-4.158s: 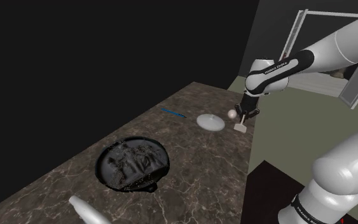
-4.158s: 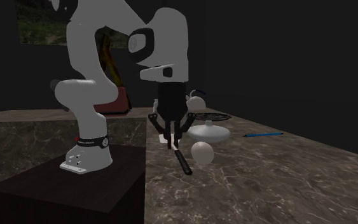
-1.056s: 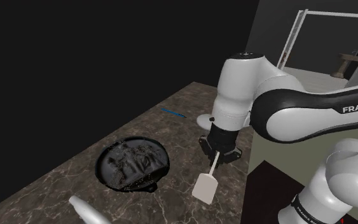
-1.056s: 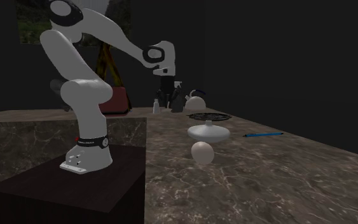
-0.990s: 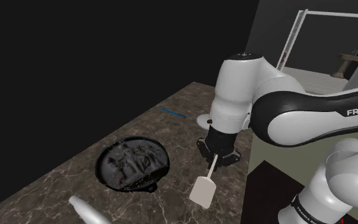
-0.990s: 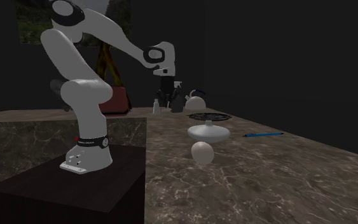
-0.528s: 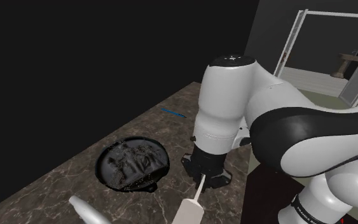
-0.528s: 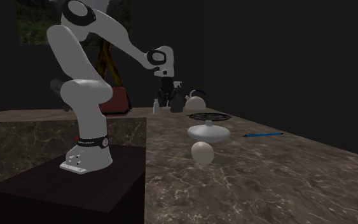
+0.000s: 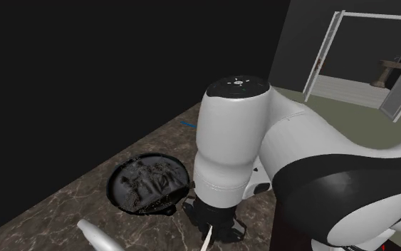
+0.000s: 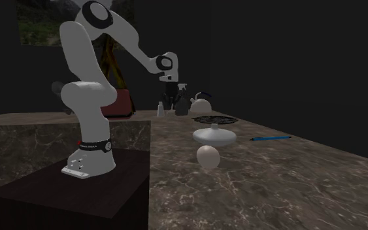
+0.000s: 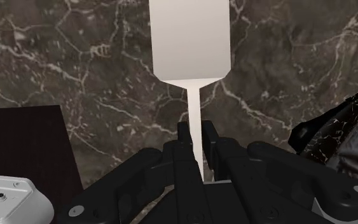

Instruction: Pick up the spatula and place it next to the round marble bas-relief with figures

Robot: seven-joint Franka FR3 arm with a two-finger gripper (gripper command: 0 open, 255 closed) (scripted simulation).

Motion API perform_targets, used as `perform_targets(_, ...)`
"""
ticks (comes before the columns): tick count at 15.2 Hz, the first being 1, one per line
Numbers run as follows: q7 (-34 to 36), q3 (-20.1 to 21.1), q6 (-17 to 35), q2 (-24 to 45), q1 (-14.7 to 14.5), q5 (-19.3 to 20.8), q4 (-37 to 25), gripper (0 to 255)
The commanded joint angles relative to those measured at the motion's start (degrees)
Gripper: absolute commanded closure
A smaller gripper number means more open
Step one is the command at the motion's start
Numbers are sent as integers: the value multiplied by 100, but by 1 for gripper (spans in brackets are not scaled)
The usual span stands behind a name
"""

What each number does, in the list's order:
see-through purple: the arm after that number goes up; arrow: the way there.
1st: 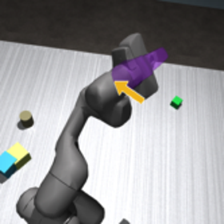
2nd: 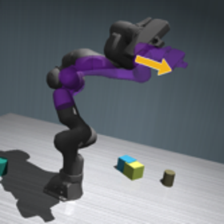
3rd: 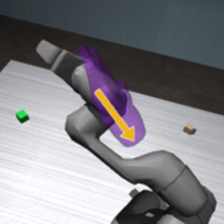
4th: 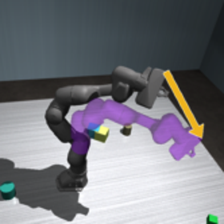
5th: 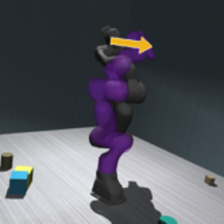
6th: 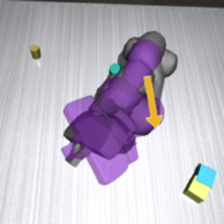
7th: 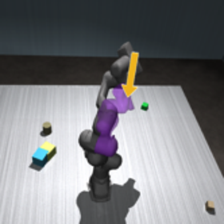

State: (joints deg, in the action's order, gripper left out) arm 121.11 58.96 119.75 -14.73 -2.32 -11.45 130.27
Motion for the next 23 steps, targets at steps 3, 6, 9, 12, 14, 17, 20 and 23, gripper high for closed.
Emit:
perform_targets(3, 159, 186, 325, 215, 89, 147, 167, 255)
perform_targets(6, 307, 339, 586, 427, 186, 322, 287, 255)
perform_targets(9, 501, 498, 847, 682, 299, 564, 396, 255)
perform_targets(12, 711, 624, 1060, 934, 394, 834, 477, 255)
perform_targets(14, 711, 621, 1060, 934, 391, 834, 477, 255)
perform_targets(17, 712, 621, 1060, 934, 391, 835, 477, 255)
perform_targets(20, 711, 620, 1059, 933, 391, 833, 477, 0)
perform_targets(23, 711, 620, 1059, 933, 391, 833, 477, 0)
